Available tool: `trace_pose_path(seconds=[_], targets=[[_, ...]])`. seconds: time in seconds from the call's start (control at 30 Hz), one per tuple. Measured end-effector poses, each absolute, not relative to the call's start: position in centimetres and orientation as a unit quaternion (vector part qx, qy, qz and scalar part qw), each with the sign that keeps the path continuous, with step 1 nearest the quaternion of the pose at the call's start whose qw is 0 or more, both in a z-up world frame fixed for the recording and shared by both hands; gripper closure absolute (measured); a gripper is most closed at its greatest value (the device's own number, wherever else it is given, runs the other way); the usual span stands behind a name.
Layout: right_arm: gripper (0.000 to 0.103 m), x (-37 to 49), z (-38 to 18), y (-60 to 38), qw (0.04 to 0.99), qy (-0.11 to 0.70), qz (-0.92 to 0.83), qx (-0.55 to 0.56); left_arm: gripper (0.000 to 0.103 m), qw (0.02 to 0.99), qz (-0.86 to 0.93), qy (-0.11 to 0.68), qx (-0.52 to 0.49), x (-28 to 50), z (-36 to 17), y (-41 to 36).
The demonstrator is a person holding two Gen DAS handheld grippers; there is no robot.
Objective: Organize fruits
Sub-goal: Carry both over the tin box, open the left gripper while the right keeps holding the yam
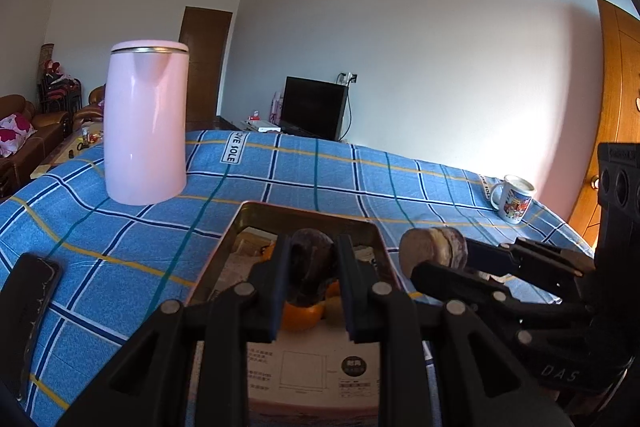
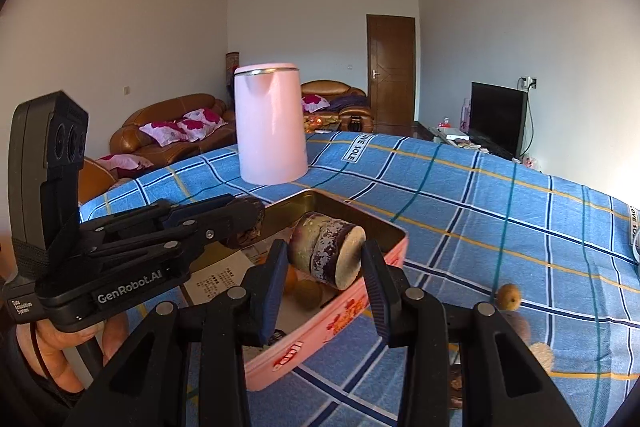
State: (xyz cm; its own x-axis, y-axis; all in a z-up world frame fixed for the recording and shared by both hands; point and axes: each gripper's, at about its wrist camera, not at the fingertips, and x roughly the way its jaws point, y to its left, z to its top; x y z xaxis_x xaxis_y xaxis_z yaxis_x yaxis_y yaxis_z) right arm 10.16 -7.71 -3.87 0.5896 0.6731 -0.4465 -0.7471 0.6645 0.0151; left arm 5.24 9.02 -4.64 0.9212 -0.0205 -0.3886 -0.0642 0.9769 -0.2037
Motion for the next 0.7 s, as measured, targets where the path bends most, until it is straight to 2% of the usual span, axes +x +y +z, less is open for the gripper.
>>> trace_pose_path(seconds=[0.57,0.6,0.63,0.67,0.7], targets=[[0.063,9.7,-7.6,-1.2,0.841,0.306,0.414,-0.166,0.078,0.962,0.041,0.237,-0.131,5.9,-6.4,11.8],[0.063,9.7,-7.5,-1.3,0.843,0.304,0.414,-0.162,0.076,0.962,0.043,0.237,-0.132,5.9,-6.3,11.8],[0.059,9.7,-7.4,-1.6,0.845,0.301,0.413,-0.158,0.069,0.961,0.046,0.236,-0.133,5.9,-6.2,11.9],[0.051,9.6,-7.4,-1.9,0.847,0.299,0.411,-0.155,0.064,0.962,0.049,0.234,-0.134,5.7,-6.1,11.8],[0.047,9.6,-7.3,-2.3,0.849,0.297,0.409,-0.152,0.055,0.962,0.052,0.23,-0.135,5.5,-6.0,11.8]])
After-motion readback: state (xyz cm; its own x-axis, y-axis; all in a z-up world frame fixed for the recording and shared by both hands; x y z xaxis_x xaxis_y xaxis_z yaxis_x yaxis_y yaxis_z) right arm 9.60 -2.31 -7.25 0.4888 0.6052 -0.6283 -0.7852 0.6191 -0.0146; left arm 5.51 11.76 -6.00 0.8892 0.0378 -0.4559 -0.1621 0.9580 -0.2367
